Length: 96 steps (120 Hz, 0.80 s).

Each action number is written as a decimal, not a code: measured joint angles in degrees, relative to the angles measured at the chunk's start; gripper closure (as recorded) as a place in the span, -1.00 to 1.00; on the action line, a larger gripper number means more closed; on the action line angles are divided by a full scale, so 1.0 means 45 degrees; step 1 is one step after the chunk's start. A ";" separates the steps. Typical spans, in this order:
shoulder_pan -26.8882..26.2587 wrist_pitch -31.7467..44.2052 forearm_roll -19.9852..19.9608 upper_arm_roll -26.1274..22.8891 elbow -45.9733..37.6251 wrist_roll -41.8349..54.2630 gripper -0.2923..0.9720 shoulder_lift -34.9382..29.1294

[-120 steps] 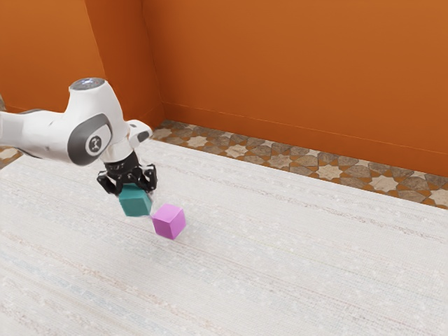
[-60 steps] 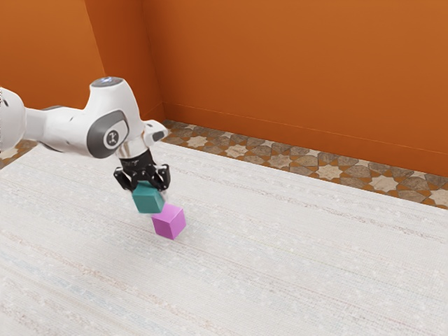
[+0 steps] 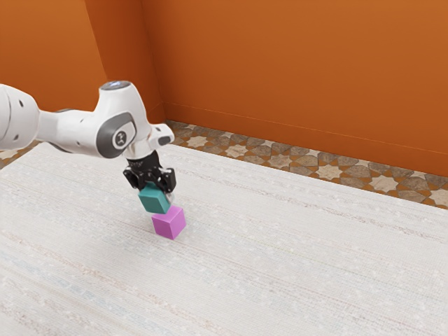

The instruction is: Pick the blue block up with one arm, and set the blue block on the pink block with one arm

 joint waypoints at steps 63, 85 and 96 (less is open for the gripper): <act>-0.0212 0.0140 0.0265 -0.0004 -0.0042 0.1064 0.13 0.0076; -0.0234 0.0204 0.0234 -0.0004 -0.0061 0.1253 0.12 0.0076; -0.0292 0.0255 0.0216 -0.0003 -0.0100 0.1314 0.12 0.0052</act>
